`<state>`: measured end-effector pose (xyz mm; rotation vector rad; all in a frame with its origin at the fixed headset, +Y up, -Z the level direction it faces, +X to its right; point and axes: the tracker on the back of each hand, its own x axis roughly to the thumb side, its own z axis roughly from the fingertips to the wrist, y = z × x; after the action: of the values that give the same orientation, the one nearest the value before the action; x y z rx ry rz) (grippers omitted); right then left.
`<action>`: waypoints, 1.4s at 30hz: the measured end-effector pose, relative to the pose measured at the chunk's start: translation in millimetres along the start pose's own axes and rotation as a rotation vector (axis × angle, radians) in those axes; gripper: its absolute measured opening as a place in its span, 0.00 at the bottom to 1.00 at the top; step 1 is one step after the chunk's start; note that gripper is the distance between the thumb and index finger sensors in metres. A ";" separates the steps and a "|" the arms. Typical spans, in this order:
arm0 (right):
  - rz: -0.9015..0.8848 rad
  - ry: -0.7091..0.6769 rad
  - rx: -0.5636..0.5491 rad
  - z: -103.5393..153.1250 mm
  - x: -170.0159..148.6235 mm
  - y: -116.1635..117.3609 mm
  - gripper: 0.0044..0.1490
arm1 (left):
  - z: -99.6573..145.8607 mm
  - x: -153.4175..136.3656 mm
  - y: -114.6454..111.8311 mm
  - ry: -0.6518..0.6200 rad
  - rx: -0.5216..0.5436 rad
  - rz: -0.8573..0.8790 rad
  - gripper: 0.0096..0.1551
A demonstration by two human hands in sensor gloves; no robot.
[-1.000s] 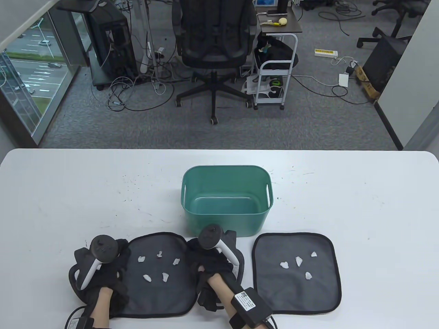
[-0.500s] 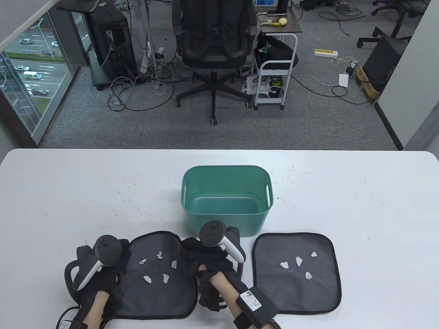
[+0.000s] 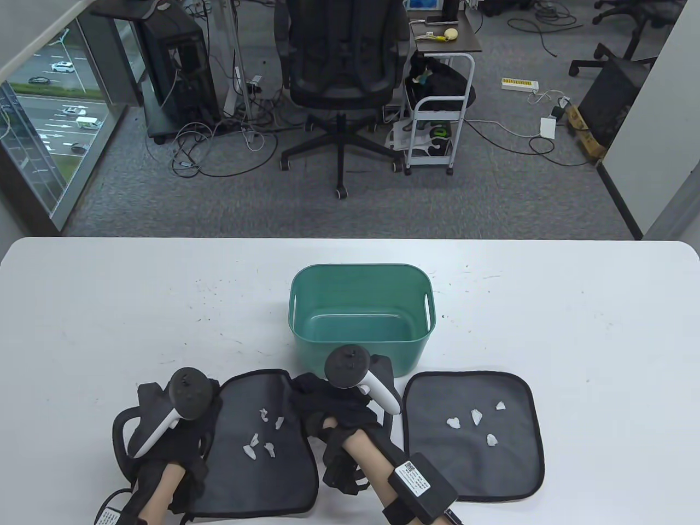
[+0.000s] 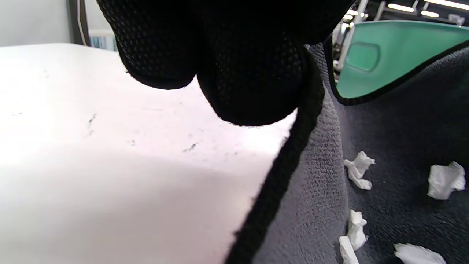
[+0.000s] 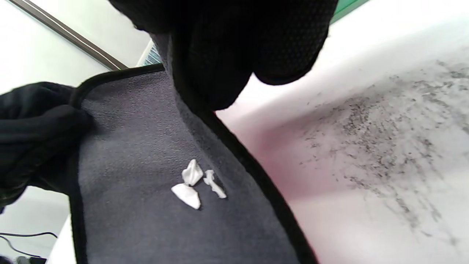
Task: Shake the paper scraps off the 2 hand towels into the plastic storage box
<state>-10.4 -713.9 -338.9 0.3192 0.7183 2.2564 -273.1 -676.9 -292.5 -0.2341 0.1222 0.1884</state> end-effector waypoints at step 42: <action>-0.286 0.031 -0.218 65.6 24.4 -202.2 0.24 | -67.0 143.7 155.2 -0.199 -0.088 0.347 0.24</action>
<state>116.8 -554.2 -403.0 0.0713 0.4925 2.0456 -170.5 -520.2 -411.5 -0.2797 -0.0445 0.5617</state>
